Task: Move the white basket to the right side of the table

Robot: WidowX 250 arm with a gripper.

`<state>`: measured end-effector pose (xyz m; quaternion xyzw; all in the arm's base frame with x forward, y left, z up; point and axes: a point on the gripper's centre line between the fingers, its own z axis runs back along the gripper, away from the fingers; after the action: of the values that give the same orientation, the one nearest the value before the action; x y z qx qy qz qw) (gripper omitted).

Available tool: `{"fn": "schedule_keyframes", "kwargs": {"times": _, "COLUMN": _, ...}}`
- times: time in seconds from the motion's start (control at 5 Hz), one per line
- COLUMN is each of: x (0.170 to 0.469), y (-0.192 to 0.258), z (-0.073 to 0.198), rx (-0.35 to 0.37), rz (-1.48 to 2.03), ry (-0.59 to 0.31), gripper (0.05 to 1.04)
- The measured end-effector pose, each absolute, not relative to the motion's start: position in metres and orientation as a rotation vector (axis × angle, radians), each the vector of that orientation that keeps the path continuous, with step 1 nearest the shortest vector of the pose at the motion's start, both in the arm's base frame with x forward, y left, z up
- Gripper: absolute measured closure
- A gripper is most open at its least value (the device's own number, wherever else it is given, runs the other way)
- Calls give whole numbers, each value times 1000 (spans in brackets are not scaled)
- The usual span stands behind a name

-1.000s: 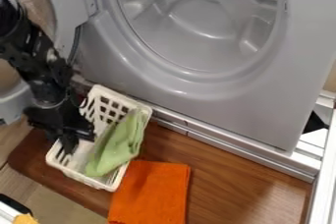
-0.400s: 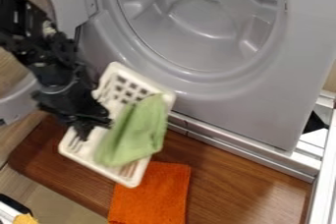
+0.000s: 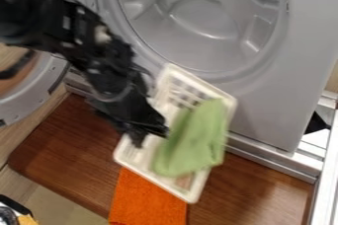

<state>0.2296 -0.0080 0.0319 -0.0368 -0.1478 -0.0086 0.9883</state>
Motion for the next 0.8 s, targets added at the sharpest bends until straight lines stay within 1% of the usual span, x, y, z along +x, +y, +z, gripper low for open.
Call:
{"fn": "schedule_keyframes", "kwargs": {"times": 0.2, "x": 230, "y": -51, "z": 21, "rx": -97, "rz": -80, "ry": -292, "gripper": 988}}
{"fn": "schedule_keyframes", "kwargs": {"times": 0.4, "x": 231, "y": -83, "z": 15, "rx": -107, "rz": -139, "ry": -294, "gripper": 988}}
{"fn": "schedule_keyframes", "kwargs": {"times": 0.6, "x": 229, "y": -112, "z": -1, "rx": -144, "rz": -170, "ry": -282, "gripper": 988}}
{"fn": "schedule_keyframes", "kwargs": {"times": 0.8, "x": 232, "y": -131, "z": -24, "rx": -203, "rz": -160, "ry": -259, "gripper": 988}}
